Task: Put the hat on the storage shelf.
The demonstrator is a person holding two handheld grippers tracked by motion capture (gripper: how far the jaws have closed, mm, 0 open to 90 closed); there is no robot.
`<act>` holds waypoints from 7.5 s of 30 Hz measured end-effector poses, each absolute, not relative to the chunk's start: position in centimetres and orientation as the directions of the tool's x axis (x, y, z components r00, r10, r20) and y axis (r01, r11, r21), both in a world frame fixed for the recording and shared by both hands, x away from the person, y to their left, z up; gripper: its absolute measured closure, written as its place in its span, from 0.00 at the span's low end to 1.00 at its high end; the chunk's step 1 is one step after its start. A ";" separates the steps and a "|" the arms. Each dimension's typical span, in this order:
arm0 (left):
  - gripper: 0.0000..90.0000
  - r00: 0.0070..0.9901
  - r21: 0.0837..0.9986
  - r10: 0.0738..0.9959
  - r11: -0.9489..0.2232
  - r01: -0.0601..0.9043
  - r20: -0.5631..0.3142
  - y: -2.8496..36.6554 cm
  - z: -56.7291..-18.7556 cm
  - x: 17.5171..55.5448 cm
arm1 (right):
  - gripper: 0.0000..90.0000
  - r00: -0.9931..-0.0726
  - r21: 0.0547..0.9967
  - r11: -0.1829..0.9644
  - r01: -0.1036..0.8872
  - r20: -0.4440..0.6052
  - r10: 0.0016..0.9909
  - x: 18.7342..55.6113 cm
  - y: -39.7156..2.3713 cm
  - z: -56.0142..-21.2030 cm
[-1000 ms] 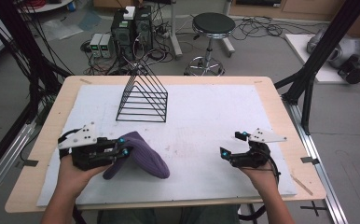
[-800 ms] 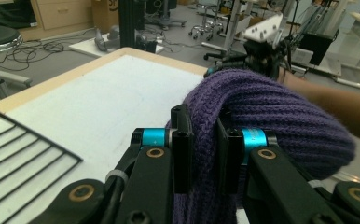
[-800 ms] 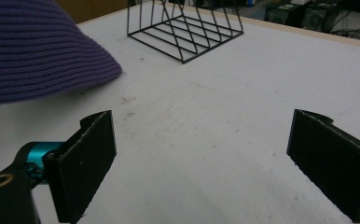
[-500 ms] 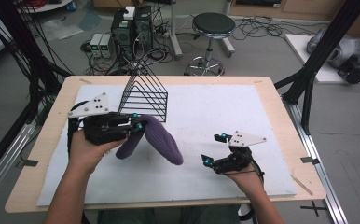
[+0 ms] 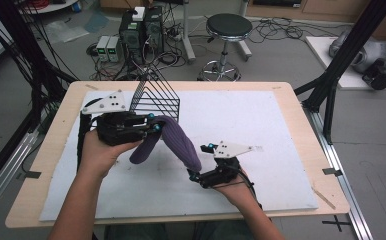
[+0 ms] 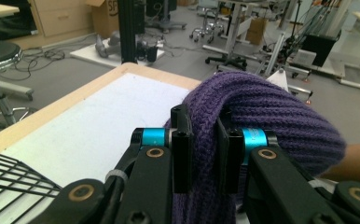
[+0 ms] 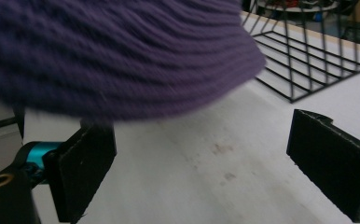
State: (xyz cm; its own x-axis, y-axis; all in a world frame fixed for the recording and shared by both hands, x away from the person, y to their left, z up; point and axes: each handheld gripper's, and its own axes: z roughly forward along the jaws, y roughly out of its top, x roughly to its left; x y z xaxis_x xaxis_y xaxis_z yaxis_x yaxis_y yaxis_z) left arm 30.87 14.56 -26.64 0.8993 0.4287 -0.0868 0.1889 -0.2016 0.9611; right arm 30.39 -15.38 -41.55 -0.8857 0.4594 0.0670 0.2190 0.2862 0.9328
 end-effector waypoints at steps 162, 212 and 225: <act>0.87 0.757 0.973 0.617 0.072 0.220 -0.217 27.9 -23.2 48.4 | 0.88 -0.821 0.872 0.474 0.125 -0.177 0.543 48.0 -6.6 -16.4; 0.87 0.742 0.959 0.616 0.087 0.269 -0.264 28.3 -24.7 44.6 | 0.88 -0.841 0.849 0.506 0.149 -0.160 0.516 44.1 -6.3 -16.8; 0.87 0.714 0.939 0.638 0.044 0.340 -0.288 28.0 -28.3 45.9 | 0.88 -0.842 0.824 0.515 0.236 -0.091 0.531 46.2 -6.1 -20.7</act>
State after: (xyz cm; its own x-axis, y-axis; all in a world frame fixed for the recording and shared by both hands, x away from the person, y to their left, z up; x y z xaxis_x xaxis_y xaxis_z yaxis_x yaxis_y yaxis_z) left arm 45.87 28.02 -28.32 0.7139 0.6381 -0.2884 0.3401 0.0440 0.9394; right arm 46.21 -6.11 -20.70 -0.8425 0.5310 -0.0911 0.2356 0.5152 0.8241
